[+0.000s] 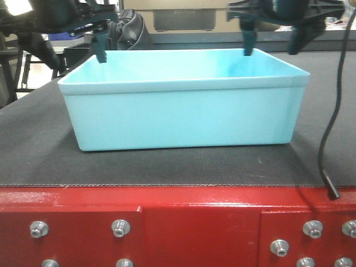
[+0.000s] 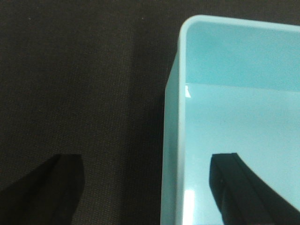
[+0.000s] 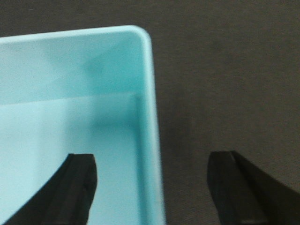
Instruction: Fetch blue bin and place on conveyor start
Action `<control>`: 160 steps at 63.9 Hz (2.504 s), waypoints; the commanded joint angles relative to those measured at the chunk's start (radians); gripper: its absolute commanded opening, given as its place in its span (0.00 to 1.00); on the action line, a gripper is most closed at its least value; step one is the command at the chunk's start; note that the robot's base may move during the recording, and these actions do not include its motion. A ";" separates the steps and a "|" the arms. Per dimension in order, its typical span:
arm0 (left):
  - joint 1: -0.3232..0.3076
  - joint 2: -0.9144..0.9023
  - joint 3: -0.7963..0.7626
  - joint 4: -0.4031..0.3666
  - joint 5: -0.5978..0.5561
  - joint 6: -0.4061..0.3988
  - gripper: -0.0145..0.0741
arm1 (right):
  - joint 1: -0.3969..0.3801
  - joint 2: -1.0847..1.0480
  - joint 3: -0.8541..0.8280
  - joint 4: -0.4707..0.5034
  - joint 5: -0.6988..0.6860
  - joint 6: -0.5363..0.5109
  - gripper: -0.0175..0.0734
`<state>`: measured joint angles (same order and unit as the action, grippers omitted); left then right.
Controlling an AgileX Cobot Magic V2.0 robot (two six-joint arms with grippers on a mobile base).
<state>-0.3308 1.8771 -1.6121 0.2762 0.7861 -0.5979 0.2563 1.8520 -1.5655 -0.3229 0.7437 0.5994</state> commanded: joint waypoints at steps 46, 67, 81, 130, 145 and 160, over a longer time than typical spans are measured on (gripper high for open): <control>-0.071 -0.331 0.191 -0.250 -0.240 0.360 0.04 | -0.006 -0.393 0.299 -0.013 -0.358 -0.198 0.01; -0.150 -0.578 0.556 -0.326 -0.641 0.413 0.04 | -0.006 -0.627 0.627 -0.021 -0.687 -0.198 0.01; -0.184 -0.776 0.738 -0.326 -0.721 0.413 0.04 | -0.006 -0.803 0.774 -0.021 -0.715 -0.198 0.01; -0.184 -1.271 0.849 -0.326 -0.677 0.413 0.04 | -0.006 -1.334 0.860 -0.021 -0.692 -0.198 0.01; -0.184 -1.271 0.849 -0.326 -0.680 0.413 0.04 | -0.006 -1.336 0.860 -0.021 -0.692 -0.198 0.01; -0.184 -1.271 0.849 -0.326 -0.680 0.413 0.04 | -0.104 -1.411 0.949 0.064 -0.573 -0.310 0.01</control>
<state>-0.5073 0.6127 -0.7633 -0.0472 0.1212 -0.1859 0.2068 0.4755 -0.6655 -0.3166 0.1294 0.3815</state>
